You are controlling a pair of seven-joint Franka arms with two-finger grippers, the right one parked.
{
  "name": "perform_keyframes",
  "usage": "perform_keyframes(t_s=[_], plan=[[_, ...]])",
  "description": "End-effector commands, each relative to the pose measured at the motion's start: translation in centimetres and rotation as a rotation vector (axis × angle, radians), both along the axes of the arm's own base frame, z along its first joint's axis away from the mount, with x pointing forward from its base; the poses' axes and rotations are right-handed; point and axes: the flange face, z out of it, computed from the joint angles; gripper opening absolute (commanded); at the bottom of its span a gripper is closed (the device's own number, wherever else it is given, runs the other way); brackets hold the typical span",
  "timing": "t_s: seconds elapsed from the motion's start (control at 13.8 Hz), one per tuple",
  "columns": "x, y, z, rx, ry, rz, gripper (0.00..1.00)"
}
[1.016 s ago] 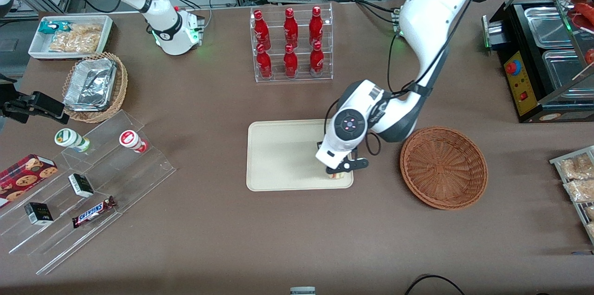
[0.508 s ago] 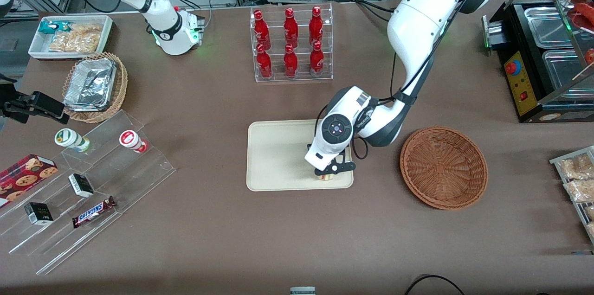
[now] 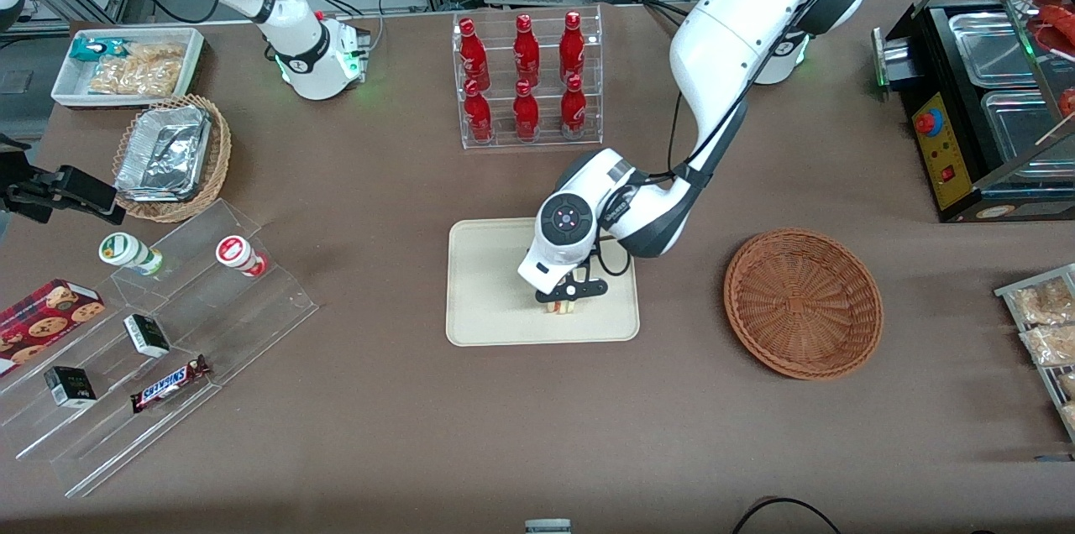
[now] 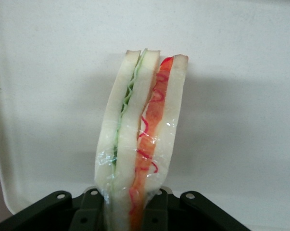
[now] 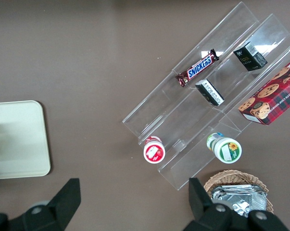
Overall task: Place sandwich from basket to tray
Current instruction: 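Lower the sandwich onto the tray and open the left gripper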
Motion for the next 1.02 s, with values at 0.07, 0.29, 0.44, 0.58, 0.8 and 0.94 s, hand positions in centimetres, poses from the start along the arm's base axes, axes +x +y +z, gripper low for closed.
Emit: perform_keyframes(t_s=[0.07,0.29,0.44,0.58,0.8,0.94], plan=[[1.8,-0.8,1.1,-0.004,-0.05,0.035,1.0],[4.5,0.8,3.9,-0.006,-0.101,0.085,1.0],[6.0,1.9,5.9,-0.006,-0.141,0.109,1.0],[7.1,3.3,8.4,0.004,-0.173,0.126,1.0],[8.9,6.7,13.4,0.032,-0.221,0.158,1.0],[10.9,10.7,16.4,0.036,-0.244,0.216,1.0]])
